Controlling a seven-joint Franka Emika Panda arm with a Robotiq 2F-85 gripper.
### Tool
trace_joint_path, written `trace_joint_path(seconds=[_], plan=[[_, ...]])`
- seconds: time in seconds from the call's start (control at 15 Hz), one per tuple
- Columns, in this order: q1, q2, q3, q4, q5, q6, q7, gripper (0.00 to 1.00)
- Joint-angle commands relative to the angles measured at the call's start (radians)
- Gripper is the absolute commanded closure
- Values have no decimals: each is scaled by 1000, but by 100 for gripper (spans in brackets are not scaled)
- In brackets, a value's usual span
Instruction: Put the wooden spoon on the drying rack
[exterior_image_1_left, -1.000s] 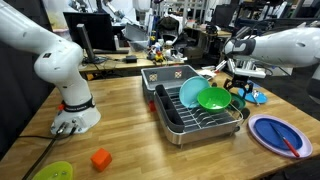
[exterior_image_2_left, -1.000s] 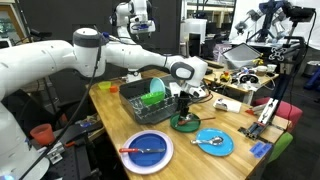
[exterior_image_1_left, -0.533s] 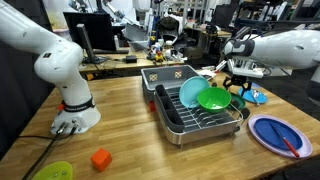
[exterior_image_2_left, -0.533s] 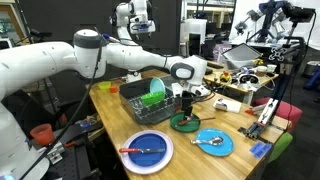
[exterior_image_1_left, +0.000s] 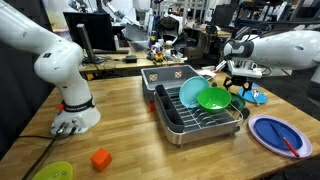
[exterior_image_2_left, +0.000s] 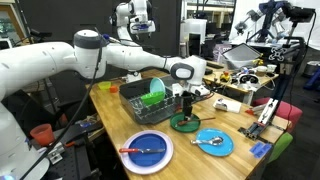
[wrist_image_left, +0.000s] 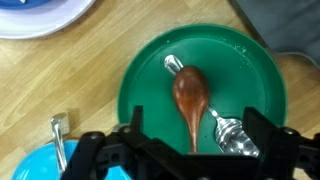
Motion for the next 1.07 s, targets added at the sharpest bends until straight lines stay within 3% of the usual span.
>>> trace_joint_path(seconds=[0.0,0.6,1.0], plan=[[2,0,-3,0,2,-2,1,0],[3,0,0,-2,8,5,11,0],[28,0,22,-37,26,86,0,0]])
